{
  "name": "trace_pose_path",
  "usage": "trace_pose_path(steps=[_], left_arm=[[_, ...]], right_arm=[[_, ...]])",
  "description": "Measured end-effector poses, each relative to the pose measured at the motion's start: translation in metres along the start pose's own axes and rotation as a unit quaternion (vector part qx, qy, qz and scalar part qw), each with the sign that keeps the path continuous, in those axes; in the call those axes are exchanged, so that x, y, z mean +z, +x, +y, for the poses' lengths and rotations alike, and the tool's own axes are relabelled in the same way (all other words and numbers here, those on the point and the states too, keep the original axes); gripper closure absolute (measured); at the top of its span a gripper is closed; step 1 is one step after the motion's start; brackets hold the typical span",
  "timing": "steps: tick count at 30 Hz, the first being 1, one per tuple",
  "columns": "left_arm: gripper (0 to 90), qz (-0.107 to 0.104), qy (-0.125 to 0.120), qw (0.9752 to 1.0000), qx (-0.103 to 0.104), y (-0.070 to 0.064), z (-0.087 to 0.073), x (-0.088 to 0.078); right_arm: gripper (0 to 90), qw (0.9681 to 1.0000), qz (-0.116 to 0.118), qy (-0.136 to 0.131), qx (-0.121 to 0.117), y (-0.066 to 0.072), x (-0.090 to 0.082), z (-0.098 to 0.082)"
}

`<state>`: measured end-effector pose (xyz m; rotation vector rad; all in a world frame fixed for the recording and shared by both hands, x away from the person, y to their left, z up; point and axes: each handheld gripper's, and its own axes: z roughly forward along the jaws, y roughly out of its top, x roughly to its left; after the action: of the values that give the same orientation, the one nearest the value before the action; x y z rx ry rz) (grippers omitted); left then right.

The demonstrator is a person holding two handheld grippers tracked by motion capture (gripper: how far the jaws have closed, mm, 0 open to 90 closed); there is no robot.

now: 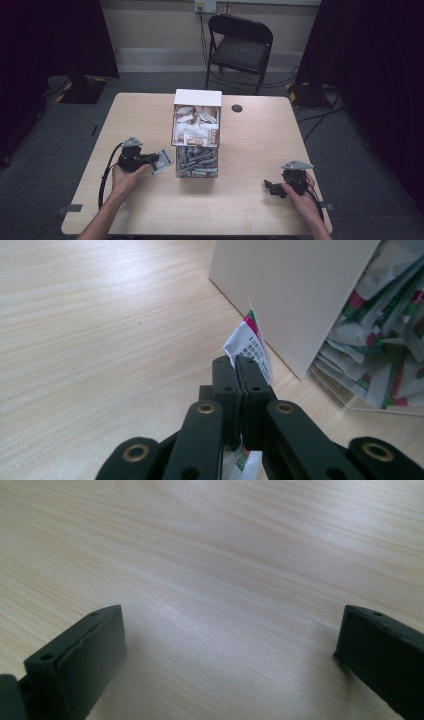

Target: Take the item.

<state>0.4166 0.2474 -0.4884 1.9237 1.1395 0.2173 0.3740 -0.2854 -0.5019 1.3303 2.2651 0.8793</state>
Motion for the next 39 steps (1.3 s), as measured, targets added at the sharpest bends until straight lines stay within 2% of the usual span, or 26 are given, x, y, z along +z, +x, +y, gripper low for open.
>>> trace_pose_path(steps=[5, 12, 16, 17, 20, 21, 27, 39], left_arm=[[88.6, 0.007, 0.004, 1.0, 0.003, 0.003, 0.004, 0.002], [88.4, 0.011, -0.006, 0.9999, -0.009, 0.005, -0.001, 0.006], [87.8, 0.014, 0.002, 0.9998, -0.012, 0.006, -0.001, 0.008], [87.2, 0.022, 0.009, 0.9997, -0.01, 0.006, -0.001, 0.009], [86.9, 0.022, 0.01, 0.9997, -0.011, 0.007, -0.002, 0.012], [87.0, 0.029, 0.02, 0.9994, -0.004, 0.007, -0.003, 0.014], [86.8, 0.028, 0.019, 0.9994, -0.009, 0.008, -0.002, 0.018], [78.8, 0.034, 0.021, 0.9992, -0.004, 0.006, -0.003, 0.023]], right_arm=[[0.0, 1.0, 0.0, 0.0, 0.0, 0.0, 0.0, 0.0], [0.0, 1.0, 0.0, 0.0, 0.001, 0.0, 0.0, 0.0], [0.0, 1.0, 0.0, 0.0, 0.0, 0.0, 0.0, 0.0], [0.0, 1.0, 0.0, 0.0, 0.0, 0.0, 0.0, 0.0], [0.0, 1.0, 0.0, 0.0, 0.0, 0.0, 0.0, 0.0], [0.0, 1.0, 0.0, 0.0, 0.0, 0.0, 0.0, 0.0], [0.0, 1.0, 0.0, 0.0, 0.0, 0.0, 0.0, 0.0], [0.0, 1.0, 0.0, 0.0, 0.0, 0.0, 0.0, 0.0]])
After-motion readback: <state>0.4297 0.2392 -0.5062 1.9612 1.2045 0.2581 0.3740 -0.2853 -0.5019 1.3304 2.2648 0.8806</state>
